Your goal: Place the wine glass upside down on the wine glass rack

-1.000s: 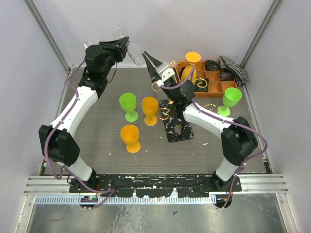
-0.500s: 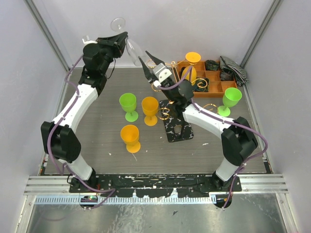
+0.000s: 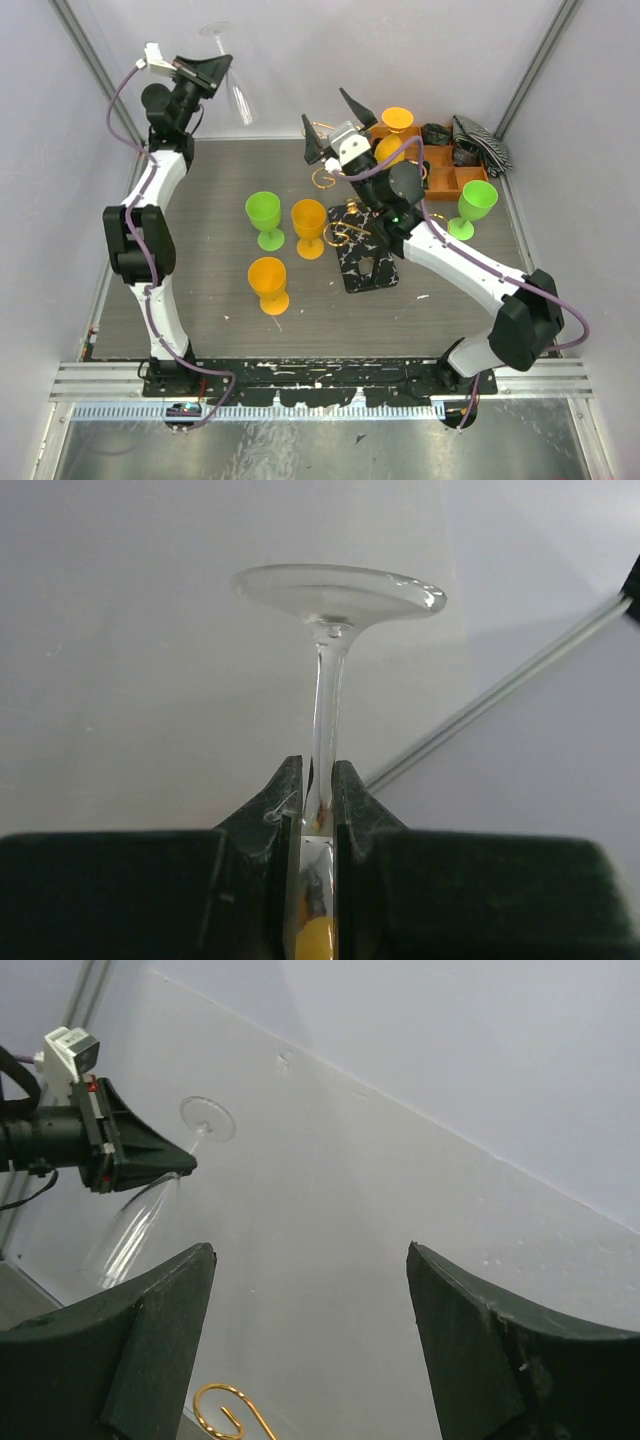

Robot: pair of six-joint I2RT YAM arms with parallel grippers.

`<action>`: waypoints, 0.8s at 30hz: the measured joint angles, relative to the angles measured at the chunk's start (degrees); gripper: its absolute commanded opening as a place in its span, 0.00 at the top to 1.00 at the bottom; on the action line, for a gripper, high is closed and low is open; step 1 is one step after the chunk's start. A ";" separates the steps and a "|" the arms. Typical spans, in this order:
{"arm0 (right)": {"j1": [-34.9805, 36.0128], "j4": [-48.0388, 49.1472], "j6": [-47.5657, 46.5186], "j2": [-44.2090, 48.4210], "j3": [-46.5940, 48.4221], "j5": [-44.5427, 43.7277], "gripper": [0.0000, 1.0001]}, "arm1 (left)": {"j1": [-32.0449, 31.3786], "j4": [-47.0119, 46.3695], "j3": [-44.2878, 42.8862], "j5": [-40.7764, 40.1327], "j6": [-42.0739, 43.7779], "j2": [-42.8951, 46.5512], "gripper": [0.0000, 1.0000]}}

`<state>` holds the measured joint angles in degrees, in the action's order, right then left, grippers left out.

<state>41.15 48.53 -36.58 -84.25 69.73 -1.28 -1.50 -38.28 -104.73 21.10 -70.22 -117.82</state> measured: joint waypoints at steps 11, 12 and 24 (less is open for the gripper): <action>0.00 -5.49 -6.29 6.97 -3.34 -4.72 0.09 | -6.58 -20.65 25.16 1.31 41.38 3.96 1.00; 0.00 -5.97 -6.54 7.56 -3.82 -4.94 0.09 | -7.15 -22.05 26.75 1.29 43.52 3.96 1.00; 0.00 -9.70 -9.07 11.02 -7.50 -5.57 0.07 | -12.02 -37.03 44.83 -2.19 56.98 8.90 1.00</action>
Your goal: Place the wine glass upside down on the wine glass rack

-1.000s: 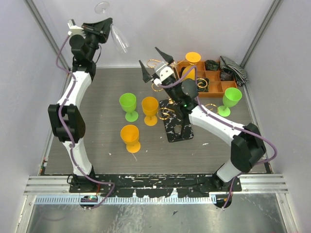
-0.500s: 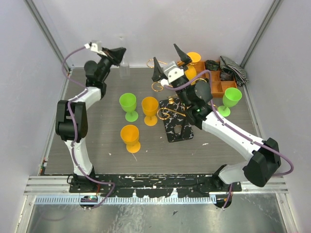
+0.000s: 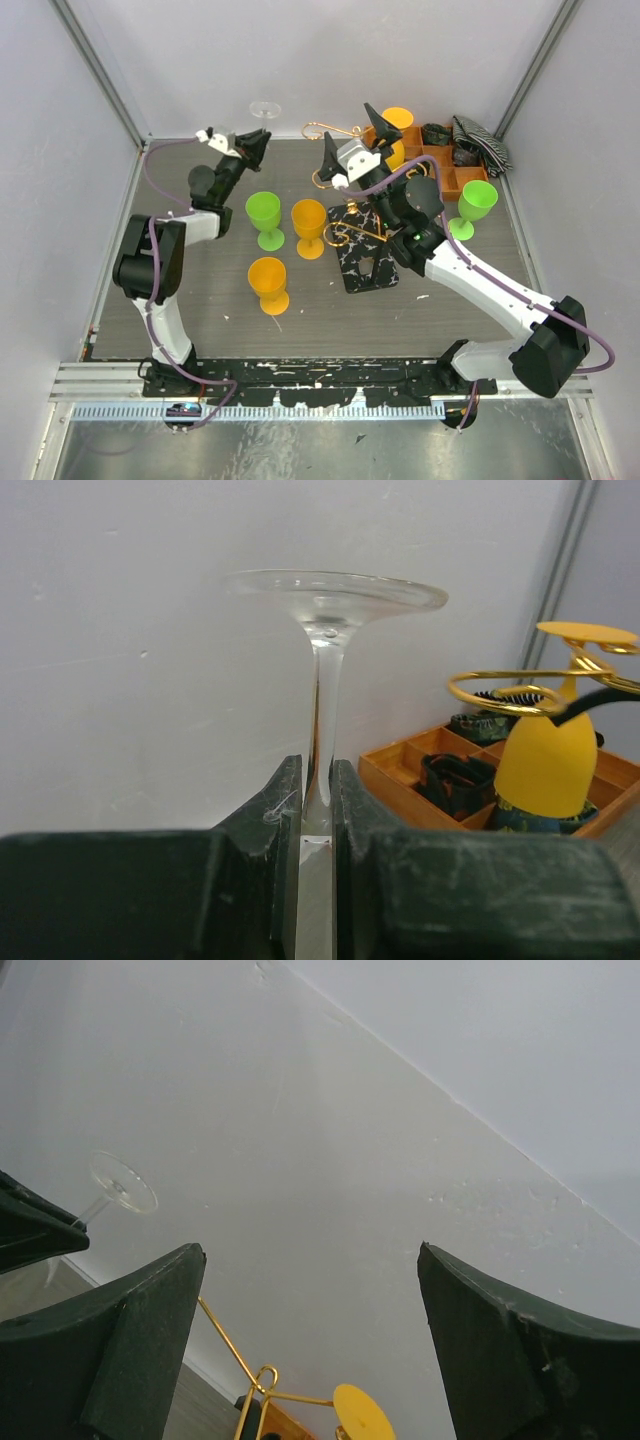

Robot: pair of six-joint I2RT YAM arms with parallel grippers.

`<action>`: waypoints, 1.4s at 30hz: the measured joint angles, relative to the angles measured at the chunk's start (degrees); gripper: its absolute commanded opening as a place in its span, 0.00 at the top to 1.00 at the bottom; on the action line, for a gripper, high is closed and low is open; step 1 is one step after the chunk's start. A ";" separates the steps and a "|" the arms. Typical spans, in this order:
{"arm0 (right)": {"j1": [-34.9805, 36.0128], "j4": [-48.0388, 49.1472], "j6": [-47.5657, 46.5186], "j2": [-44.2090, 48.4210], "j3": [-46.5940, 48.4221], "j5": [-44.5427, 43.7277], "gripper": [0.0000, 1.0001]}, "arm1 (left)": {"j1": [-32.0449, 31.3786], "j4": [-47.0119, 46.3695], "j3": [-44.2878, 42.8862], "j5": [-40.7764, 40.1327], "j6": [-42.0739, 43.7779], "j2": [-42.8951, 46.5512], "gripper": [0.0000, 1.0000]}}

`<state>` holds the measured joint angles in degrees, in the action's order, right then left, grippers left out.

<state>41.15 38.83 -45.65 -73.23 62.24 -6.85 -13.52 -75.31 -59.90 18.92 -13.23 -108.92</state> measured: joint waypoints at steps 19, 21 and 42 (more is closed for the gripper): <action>0.00 -1.27 -0.74 0.11 -0.44 0.04 0.06 | -7.23 -2.75 4.55 0.83 7.28 3.39 1.00; 0.00 -1.27 -0.74 0.28 -0.92 0.02 0.06 | -7.48 -2.71 4.55 1.36 7.34 3.37 1.00; 0.00 -1.79 -0.70 1.86 -2.27 -0.96 0.05 | -11.78 3.30 -3.23 3.34 8.70 -3.41 1.00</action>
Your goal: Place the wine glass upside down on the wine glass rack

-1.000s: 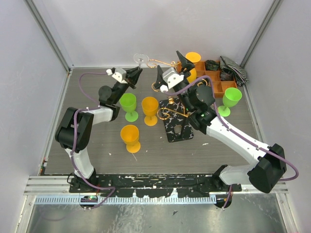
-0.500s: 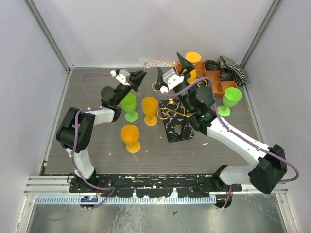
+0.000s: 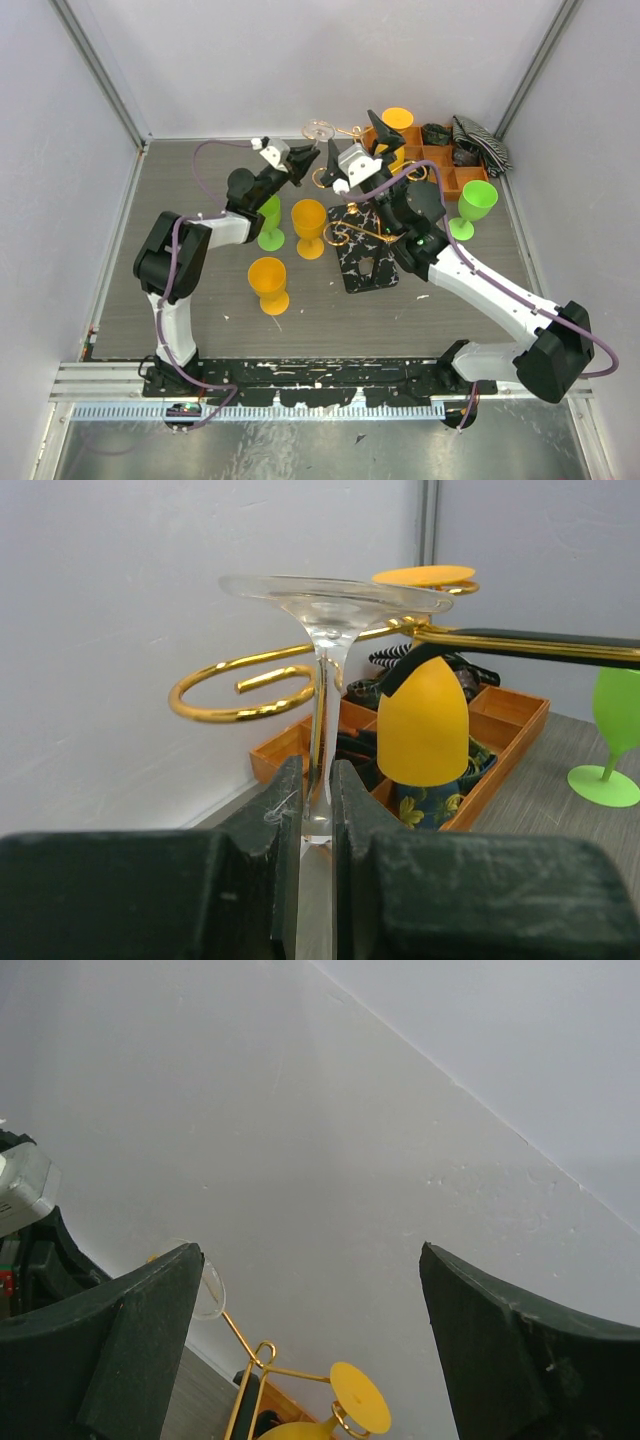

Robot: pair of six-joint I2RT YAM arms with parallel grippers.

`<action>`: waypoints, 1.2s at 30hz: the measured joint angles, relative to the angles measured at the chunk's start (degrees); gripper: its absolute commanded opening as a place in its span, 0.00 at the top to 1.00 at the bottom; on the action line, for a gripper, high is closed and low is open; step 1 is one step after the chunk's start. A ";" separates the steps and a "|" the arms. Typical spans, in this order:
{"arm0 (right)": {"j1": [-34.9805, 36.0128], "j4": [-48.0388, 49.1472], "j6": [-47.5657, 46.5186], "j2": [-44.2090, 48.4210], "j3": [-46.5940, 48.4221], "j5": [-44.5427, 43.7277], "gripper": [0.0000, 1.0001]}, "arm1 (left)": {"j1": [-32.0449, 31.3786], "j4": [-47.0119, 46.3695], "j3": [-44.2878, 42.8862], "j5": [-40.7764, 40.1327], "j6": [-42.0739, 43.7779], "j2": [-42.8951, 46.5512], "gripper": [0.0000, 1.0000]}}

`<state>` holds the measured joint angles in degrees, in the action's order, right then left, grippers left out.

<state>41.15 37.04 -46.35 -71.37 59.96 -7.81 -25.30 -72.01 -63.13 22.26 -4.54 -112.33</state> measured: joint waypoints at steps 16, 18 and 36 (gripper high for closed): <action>0.00 0.04 -0.04 0.20 -0.35 -1.03 0.04 | -0.63 5.07 -7.63 -1.25 -1.05 -4.79 1.00; 0.00 0.07 -0.04 0.20 -0.35 -1.11 0.04 | -0.55 5.40 -7.63 -3.21 -1.07 -5.11 1.00; 0.00 0.07 -0.02 0.09 -0.35 -1.62 0.04 | 0.57 3.61 -3.10 -10.86 -0.42 -2.93 1.00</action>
<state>41.15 37.10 -46.37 -71.29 59.61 -9.43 -24.73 -68.40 -66.24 11.40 -4.95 -115.26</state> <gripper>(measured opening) 0.959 0.179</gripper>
